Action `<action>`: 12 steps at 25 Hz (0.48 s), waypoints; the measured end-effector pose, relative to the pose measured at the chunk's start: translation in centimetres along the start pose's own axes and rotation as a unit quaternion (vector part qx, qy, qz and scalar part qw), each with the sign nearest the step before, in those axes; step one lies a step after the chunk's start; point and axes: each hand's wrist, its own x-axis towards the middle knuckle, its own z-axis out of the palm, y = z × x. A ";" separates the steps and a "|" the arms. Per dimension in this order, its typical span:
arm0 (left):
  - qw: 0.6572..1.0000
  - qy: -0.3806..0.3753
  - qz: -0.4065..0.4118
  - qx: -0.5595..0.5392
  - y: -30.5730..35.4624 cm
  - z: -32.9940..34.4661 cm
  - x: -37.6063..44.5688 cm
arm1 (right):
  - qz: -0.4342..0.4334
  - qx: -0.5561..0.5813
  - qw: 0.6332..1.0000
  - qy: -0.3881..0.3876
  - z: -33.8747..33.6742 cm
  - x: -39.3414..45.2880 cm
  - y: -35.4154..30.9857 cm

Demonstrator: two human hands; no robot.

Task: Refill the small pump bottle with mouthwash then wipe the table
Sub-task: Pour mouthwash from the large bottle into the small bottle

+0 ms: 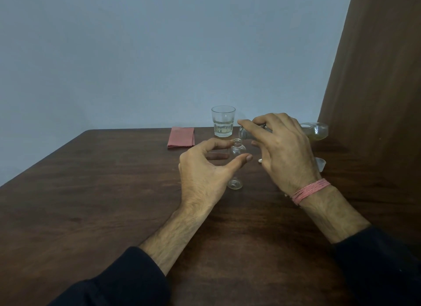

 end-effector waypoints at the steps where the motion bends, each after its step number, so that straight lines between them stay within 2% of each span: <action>1: 1.000 0.000 0.003 0.001 0.0 0.0 0.0 | -0.001 -0.001 1.000 -0.001 0.0 0.0 0.0; 12: 1.000 0.001 0.011 -0.001 -0.2 0.0 0.1 | -0.004 -0.010 1.000 -0.006 -0.3 0.1 -0.1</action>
